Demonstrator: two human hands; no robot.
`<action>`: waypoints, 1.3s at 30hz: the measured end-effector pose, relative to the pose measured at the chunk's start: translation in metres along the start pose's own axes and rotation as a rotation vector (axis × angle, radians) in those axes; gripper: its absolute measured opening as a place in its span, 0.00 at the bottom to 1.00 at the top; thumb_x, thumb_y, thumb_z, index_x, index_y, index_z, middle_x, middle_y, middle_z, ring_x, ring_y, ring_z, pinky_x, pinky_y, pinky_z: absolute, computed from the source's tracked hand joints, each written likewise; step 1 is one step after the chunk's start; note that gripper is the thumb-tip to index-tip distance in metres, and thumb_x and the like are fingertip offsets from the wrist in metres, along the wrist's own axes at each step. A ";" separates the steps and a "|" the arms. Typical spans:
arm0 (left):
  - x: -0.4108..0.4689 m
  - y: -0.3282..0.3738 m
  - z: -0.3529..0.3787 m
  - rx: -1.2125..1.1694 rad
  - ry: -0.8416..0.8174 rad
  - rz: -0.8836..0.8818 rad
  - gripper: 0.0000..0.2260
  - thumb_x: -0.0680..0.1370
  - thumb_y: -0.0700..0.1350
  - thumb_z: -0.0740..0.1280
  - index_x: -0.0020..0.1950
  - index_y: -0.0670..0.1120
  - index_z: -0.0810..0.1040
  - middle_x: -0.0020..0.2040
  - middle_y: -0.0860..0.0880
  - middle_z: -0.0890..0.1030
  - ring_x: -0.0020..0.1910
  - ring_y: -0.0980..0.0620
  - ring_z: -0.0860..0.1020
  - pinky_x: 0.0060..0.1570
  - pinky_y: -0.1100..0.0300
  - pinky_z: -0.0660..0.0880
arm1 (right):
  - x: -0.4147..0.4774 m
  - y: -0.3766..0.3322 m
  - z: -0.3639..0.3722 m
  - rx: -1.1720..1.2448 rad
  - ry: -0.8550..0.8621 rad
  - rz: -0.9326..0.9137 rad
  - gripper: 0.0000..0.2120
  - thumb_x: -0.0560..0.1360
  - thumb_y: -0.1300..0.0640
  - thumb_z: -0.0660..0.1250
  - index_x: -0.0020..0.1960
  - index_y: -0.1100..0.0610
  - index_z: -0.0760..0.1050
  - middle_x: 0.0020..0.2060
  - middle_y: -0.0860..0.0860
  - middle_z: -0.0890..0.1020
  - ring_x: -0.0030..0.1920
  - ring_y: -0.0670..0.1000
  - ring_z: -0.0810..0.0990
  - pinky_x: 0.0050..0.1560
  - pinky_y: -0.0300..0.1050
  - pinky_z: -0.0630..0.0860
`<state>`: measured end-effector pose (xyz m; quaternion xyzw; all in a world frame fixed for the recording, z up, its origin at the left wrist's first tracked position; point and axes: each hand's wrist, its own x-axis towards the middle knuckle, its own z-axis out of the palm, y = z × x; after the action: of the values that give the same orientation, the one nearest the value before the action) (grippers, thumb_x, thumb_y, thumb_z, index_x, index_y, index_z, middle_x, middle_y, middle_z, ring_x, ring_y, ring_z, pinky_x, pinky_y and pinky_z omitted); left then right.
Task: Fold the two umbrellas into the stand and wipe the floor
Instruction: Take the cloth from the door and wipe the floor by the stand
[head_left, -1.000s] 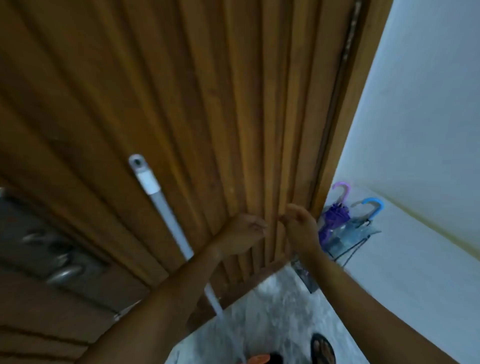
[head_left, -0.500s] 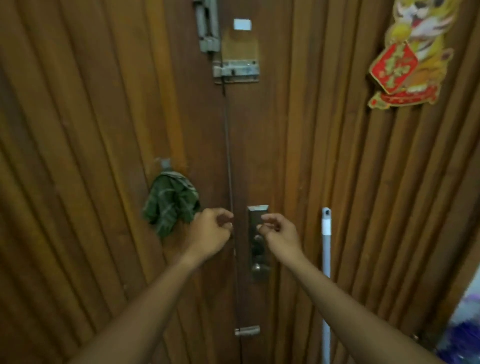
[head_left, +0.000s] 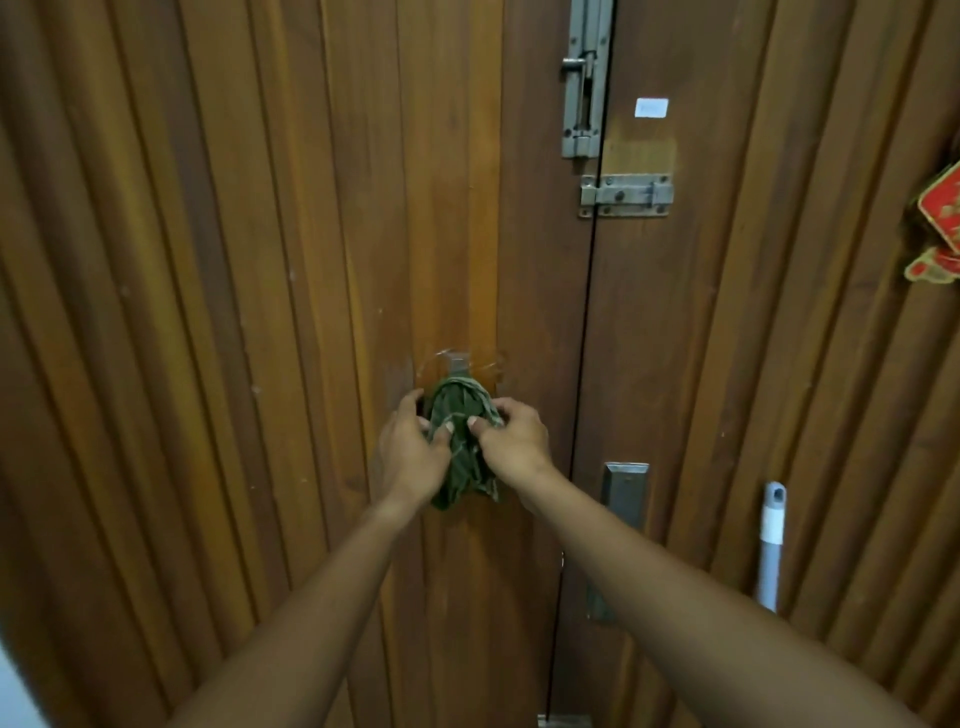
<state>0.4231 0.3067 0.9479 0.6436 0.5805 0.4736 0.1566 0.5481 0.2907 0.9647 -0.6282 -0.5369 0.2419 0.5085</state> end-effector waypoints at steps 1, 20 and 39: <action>0.000 0.003 0.000 -0.042 0.002 -0.047 0.18 0.78 0.50 0.68 0.67 0.48 0.75 0.47 0.50 0.82 0.48 0.50 0.79 0.48 0.53 0.79 | 0.002 -0.002 -0.002 0.032 -0.008 -0.007 0.08 0.76 0.51 0.69 0.54 0.50 0.82 0.49 0.47 0.86 0.50 0.51 0.84 0.52 0.49 0.82; -0.107 0.175 0.136 -0.220 -0.520 0.495 0.11 0.70 0.41 0.71 0.48 0.54 0.76 0.39 0.55 0.82 0.39 0.58 0.80 0.40 0.52 0.79 | -0.070 0.097 -0.316 0.024 0.118 0.013 0.05 0.79 0.63 0.69 0.53 0.64 0.80 0.43 0.60 0.85 0.40 0.53 0.83 0.38 0.41 0.78; -0.493 0.226 0.548 -0.022 -1.405 0.369 0.09 0.79 0.40 0.65 0.56 0.43 0.83 0.44 0.41 0.84 0.42 0.44 0.83 0.39 0.57 0.77 | -0.313 0.511 -0.627 -0.386 0.258 0.670 0.10 0.70 0.62 0.68 0.41 0.47 0.82 0.35 0.46 0.84 0.36 0.50 0.82 0.41 0.47 0.79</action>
<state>1.0525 -0.0059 0.6312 0.8816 0.2202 -0.0271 0.4167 1.2040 -0.1873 0.6592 -0.8775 -0.2700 0.2080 0.3374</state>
